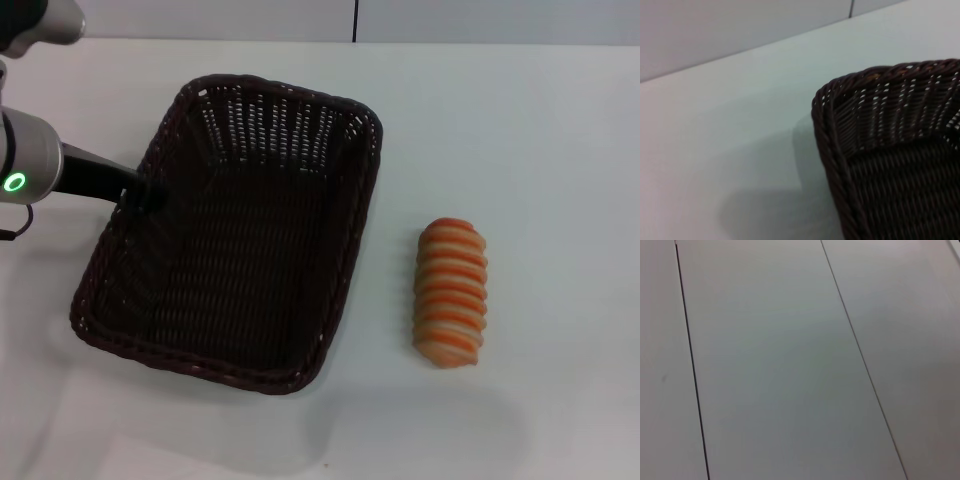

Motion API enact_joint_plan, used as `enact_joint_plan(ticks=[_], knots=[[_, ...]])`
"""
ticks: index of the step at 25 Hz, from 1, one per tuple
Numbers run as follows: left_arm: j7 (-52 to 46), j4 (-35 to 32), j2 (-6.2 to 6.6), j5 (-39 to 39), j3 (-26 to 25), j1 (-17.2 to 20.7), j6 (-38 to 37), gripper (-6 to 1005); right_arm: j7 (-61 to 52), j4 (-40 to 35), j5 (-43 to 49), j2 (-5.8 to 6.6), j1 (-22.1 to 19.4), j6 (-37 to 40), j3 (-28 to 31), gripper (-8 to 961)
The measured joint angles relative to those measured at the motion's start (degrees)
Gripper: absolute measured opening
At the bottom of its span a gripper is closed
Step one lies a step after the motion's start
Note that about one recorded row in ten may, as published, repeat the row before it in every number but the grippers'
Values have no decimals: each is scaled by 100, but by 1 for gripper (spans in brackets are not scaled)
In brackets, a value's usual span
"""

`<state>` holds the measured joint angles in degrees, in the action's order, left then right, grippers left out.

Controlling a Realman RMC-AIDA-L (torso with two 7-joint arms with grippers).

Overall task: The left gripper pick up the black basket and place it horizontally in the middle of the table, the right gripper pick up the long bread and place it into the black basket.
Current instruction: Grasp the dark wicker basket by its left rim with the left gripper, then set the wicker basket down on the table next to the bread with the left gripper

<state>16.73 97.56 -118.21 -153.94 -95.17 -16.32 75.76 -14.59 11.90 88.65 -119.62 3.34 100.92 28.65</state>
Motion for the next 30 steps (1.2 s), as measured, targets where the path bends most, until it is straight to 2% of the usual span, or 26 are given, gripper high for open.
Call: enact_joint_plan(ticks=[3, 5, 10, 11, 12, 13, 15, 17, 18, 19, 22, 23, 24, 26, 27, 28, 29, 30], knots=[[67, -249, 6, 13, 15, -154, 84, 481, 0, -1, 0, 0, -9, 6, 0, 819], [89, -292, 7, 16, 17, -179, 89, 269, 0, 0, 1, 0, -9, 8, 0, 818], [364, -348, 12, 49, -13, -252, 131, 250, 0, -1, 3, 0, 2, 9, 0, 816], [771, -357, 16, 54, -67, -364, 232, 246, 0, -2, 3, 4, 10, 9, 0, 816], [771, -357, 16, 54, -67, -364, 232, 242, 0, -2, 3, 4, 10, 9, 0, 815], [1122, -445, 17, 115, -267, -535, 370, 238, 1, -4, 3, 7, 18, 14, 0, 815], [1283, -524, 17, 187, -416, -641, 447, 231, 0, -4, 3, 8, 21, 17, 0, 814], [1890, -920, 19, 578, -1019, -1040, 755, 223, 1, -4, 3, 9, 21, 27, 0, 813], [2366, -1302, 22, 874, -1510, -1324, 955, 222, 0, -4, 3, 9, 12, 39, 0, 813], [2366, -1302, 22, 874, -1510, -1324, 955, 222, 0, -4, 3, 9, 12, 39, 0, 812], [3063, -1957, 36, 1194, -2211, -1812, 1267, 220, 0, -4, 3, 8, -10, 93, 0, 811], [3535, -2483, 61, 1274, -2679, -2187, 1464, 220, 1, -3, 3, 5, -24, 142, 0, 811], [3535, -2483, 61, 1274, -2679, -2187, 1464, 219, 1, -3, 3, 5, -24, 142, 0, 810], [3932, -2949, 112, 1285, -2936, -2496, 1562, 218, 0, -4, 3, -1, -34, 179, -8, 809], [4107, -3166, 154, 1288, -3000, -2633, 1587, 218, 0, -2, 3, -4, -36, 187, -23, 809], [4368, -3543, 260, 1293, -3045, -2854, 1595, 217, 1, 1, 3, -6, -37, 190, -58, 809], [4368, -3543, 260, 1293, -3045, -2854, 1595, 213, 1, 1, 3, -6, -37, 190, -58, 808], [4465, -3740, 320, 1300, -3076, -2961, 1592, 209, 0, 3, 3, -6, -37, 194, -75, 808]])
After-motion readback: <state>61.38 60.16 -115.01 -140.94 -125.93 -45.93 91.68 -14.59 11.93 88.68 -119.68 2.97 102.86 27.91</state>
